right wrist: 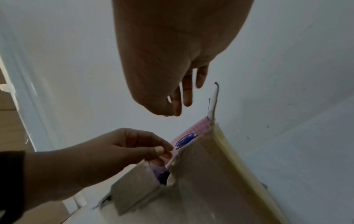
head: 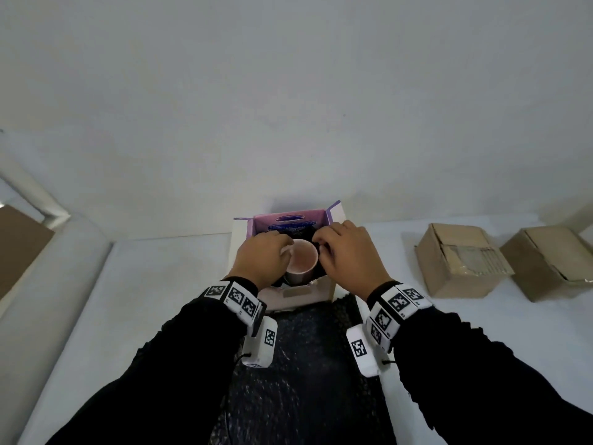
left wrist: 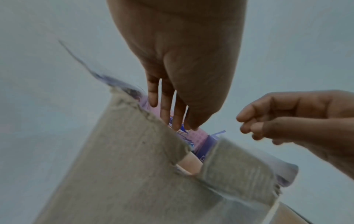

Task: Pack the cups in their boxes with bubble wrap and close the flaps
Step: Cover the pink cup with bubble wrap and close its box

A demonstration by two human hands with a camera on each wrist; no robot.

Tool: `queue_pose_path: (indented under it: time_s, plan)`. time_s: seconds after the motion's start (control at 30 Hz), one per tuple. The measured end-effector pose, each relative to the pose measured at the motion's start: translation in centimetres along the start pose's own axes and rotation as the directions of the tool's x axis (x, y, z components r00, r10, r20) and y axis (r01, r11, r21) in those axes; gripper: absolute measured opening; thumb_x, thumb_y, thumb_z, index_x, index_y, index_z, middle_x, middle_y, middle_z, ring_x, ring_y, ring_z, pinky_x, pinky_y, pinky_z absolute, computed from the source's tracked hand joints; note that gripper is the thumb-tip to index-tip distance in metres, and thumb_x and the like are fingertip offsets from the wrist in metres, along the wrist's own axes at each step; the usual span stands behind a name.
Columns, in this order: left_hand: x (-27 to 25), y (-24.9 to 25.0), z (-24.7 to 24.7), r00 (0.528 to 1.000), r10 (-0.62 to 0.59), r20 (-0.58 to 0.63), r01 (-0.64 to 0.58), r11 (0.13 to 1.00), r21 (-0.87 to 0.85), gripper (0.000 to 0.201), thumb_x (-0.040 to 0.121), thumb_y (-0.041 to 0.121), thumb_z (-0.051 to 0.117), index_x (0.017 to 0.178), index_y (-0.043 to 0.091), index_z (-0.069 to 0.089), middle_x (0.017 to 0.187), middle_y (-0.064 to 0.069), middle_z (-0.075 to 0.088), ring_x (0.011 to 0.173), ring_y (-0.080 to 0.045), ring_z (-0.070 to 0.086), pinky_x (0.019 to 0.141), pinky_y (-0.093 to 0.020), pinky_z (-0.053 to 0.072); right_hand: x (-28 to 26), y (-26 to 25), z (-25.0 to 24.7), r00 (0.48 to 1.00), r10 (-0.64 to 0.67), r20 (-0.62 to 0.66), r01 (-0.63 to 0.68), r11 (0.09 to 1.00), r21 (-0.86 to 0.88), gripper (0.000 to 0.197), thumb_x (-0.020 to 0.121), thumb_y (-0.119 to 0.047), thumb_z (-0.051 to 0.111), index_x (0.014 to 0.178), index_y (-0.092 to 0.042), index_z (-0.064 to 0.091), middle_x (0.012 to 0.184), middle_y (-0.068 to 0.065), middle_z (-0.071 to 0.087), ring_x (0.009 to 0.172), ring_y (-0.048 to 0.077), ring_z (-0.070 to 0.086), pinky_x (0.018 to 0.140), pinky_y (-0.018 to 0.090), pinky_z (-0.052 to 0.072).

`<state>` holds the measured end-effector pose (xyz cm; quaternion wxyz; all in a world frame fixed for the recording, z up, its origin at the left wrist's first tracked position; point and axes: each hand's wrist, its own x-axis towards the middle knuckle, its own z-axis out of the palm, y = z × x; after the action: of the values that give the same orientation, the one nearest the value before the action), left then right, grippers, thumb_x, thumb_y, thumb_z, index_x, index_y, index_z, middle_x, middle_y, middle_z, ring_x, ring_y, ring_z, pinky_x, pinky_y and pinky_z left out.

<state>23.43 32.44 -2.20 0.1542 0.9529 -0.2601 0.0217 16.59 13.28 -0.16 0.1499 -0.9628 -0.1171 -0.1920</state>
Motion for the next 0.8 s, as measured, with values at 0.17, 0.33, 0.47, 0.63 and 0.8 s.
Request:
queue_pose_path:
  time_s: [0.17,0.33,0.47,0.63,0.8]
  plan:
    - [-6.2,0.8,-1.6,0.978,0.006,-0.209,-0.028,0.994,-0.103,0.019,0.089,0.025,0.058,0.105,0.024,0.070,0.096,0.007,0.068,0.087,-0.016,0.061,0.070,-0.029,0.047,-6.9,-1.2,0.7,0.999,0.027,0.017,-0.030,0.974,0.224,0.017,0.087,-0.022,0.054,0.101,-0.021,0.061,0.092,-0.003,0.062,0.079,0.016,0.055,0.070,0.031,0.045]
    - [-13.3,0.2,0.7,0.937,-0.019,-0.348,-0.025,0.992,-0.122,0.020,0.085,0.017,0.061,0.104,0.019,0.067,0.102,0.001,0.065,0.091,-0.020,0.060,0.074,-0.037,0.053,-13.0,-2.2,3.7,0.872,0.188,0.452,-0.283,0.947,0.152,0.031,0.085,-0.043,0.060,0.112,-0.029,0.052,0.104,-0.005,0.059,0.089,0.015,0.058,0.078,0.032,0.049]
    - [-18.4,1.1,4.1,0.977,-0.195,-0.087,0.182,0.974,-0.134,0.040,0.085,0.031,0.064,0.124,0.022,0.058,0.137,-0.004,0.044,0.119,-0.026,0.048,0.092,-0.041,0.050,-16.0,-3.4,5.6,0.726,0.369,0.580,-0.468,0.884,0.024,0.075,0.070,-0.064,0.070,0.127,-0.026,0.042,0.128,0.001,0.045,0.116,0.023,0.051,0.095,0.039,0.048]
    - [-22.1,2.6,7.0,0.880,-0.244,0.407,0.266,0.964,0.001,0.074,0.087,0.053,0.057,0.150,0.030,0.025,0.156,-0.002,0.015,0.141,-0.029,0.018,0.113,-0.043,0.032,-17.8,-4.6,6.7,0.704,0.535,0.467,-0.629,0.775,0.059,0.073,0.071,-0.037,0.082,0.130,-0.017,0.044,0.123,0.007,0.050,0.112,0.026,0.054,0.093,0.035,0.046]
    - [-22.6,2.4,7.1,0.882,-0.242,0.404,0.270,0.963,-0.014,0.076,0.088,0.053,0.057,0.151,0.028,0.023,0.158,-0.002,0.015,0.142,-0.029,0.019,0.114,-0.043,0.030,-16.9,-5.1,5.4,0.773,0.560,0.299,-0.635,0.682,0.364,0.043,0.073,0.000,0.076,0.104,-0.024,0.058,0.113,0.003,0.047,0.084,0.018,0.060,0.084,0.029,0.050]
